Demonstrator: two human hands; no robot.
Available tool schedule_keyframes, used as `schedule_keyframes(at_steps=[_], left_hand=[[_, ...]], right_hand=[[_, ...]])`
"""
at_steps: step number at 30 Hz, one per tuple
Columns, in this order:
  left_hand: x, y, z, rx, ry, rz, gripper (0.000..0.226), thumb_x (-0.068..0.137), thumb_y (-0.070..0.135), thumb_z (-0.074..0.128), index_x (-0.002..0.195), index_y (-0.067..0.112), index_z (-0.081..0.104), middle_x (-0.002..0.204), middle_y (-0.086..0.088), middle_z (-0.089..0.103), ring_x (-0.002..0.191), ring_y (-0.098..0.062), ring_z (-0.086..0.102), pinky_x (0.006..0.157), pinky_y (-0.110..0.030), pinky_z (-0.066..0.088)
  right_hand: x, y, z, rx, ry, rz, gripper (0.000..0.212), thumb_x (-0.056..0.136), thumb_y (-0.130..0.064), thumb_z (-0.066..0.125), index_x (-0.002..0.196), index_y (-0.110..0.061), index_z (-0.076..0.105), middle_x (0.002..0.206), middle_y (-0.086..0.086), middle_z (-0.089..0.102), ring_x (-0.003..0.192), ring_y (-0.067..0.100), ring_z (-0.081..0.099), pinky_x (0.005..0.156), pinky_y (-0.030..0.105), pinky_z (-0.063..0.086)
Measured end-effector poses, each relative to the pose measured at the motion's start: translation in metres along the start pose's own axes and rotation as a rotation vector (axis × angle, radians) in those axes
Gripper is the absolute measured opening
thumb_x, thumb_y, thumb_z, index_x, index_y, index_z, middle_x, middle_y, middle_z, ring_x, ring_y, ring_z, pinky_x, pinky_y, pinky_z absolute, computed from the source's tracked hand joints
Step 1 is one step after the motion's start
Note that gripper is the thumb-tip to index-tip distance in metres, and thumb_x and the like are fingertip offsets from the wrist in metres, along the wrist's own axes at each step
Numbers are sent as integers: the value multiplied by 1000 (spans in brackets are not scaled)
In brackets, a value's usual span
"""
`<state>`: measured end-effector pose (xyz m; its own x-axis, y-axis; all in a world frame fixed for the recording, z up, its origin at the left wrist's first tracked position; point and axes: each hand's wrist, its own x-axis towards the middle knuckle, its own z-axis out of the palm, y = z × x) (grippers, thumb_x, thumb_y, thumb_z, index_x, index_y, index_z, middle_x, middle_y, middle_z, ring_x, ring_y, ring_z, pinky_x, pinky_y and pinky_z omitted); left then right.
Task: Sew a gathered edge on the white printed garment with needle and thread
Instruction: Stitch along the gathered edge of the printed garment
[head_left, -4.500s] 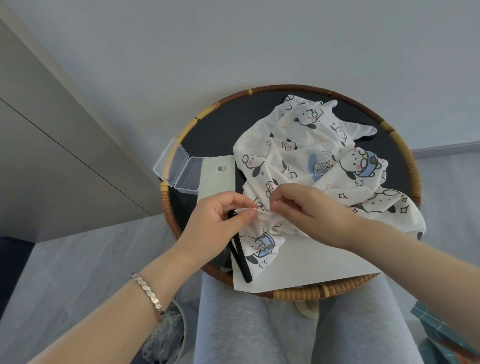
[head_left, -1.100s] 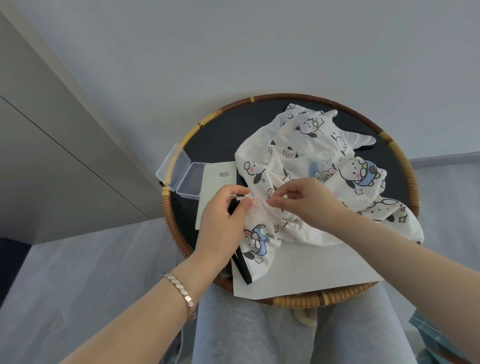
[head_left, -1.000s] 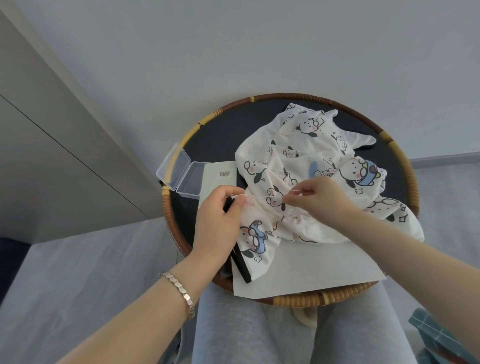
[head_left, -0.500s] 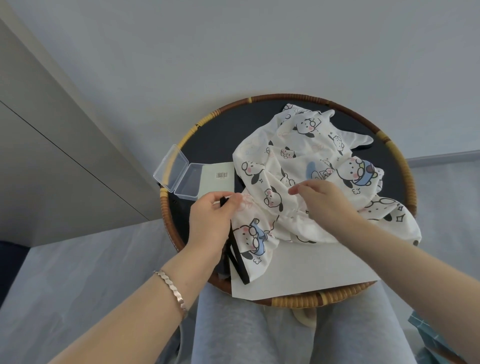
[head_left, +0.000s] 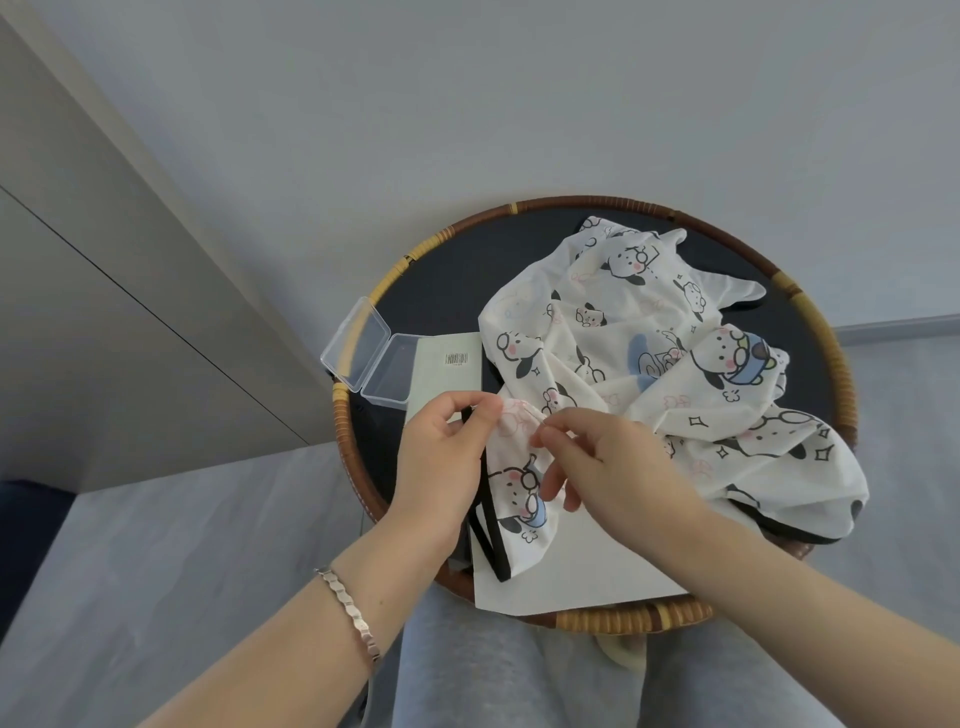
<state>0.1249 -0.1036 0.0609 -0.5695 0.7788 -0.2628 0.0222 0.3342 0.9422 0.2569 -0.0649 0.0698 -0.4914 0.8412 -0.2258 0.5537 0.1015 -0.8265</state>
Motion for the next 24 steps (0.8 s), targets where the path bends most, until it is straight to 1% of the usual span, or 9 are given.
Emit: schedule_keyframes(at_steps=[2, 7, 12, 15, 17, 20, 22, 24], left_hand=[[-1, 0, 1, 6, 9, 26, 6, 88, 27, 59, 88, 25, 64, 83, 4, 69, 84, -13, 64, 79, -30, 51], [-4, 1, 3, 26, -14, 69, 7, 89, 29, 57, 91, 25, 62, 88, 2, 69, 84, -12, 65, 74, -23, 51], [-4, 0, 2, 7, -3, 70, 6, 90, 29, 55, 89, 26, 61, 88, 0, 70, 83, -16, 66, 74, -28, 54], [-5, -1, 3, -6, -13, 71, 6, 90, 29, 54, 87, 28, 59, 85, 2, 69, 81, -15, 66, 75, -29, 55], [-7, -2, 2, -8, -22, 83, 6, 90, 29, 55, 87, 28, 59, 83, 2, 70, 78, -13, 67, 72, -26, 54], [-7, -2, 2, 6, -27, 103, 6, 90, 29, 55, 90, 25, 60, 77, 2, 69, 70, -8, 66, 62, -15, 52], [-7, -1, 2, 14, -33, 105, 9, 90, 30, 54, 93, 23, 60, 77, 4, 69, 68, -4, 65, 58, -10, 49], [-7, 0, 3, 17, -38, 109, 12, 90, 29, 54, 96, 20, 60, 76, 8, 67, 67, 3, 64, 55, -6, 46]], right_hand=[[-1, 0, 1, -31, 0, -6, 21, 94, -25, 44, 82, -29, 61, 60, -7, 68, 49, 2, 56, 47, 12, 36], [-2, -2, 1, -46, 17, 1, 20, 95, -25, 44, 83, -26, 61, 62, -7, 68, 56, 9, 59, 52, 18, 40], [-4, -3, 2, -26, 40, -12, 21, 95, -25, 44, 84, -23, 61, 63, -8, 69, 58, 7, 59, 63, 26, 48], [-5, -3, 2, -44, 45, -23, 20, 95, -24, 44, 84, -23, 60, 63, -8, 69, 58, 6, 59, 63, 26, 48], [-6, -2, 2, -56, 40, -21, 20, 95, -24, 44, 84, -24, 60, 63, -8, 69, 59, 8, 59, 63, 27, 49], [-5, -2, 2, -67, 32, -19, 20, 95, -24, 43, 83, -25, 59, 65, -8, 69, 61, 9, 60, 63, 27, 48], [-4, -3, 2, -75, 32, -20, 20, 95, -24, 43, 82, -26, 58, 65, -8, 69, 60, 8, 59, 63, 27, 48], [-4, -3, 1, -87, 32, -22, 20, 95, -25, 43, 81, -27, 58, 66, -8, 69, 60, 8, 58, 62, 26, 48]])
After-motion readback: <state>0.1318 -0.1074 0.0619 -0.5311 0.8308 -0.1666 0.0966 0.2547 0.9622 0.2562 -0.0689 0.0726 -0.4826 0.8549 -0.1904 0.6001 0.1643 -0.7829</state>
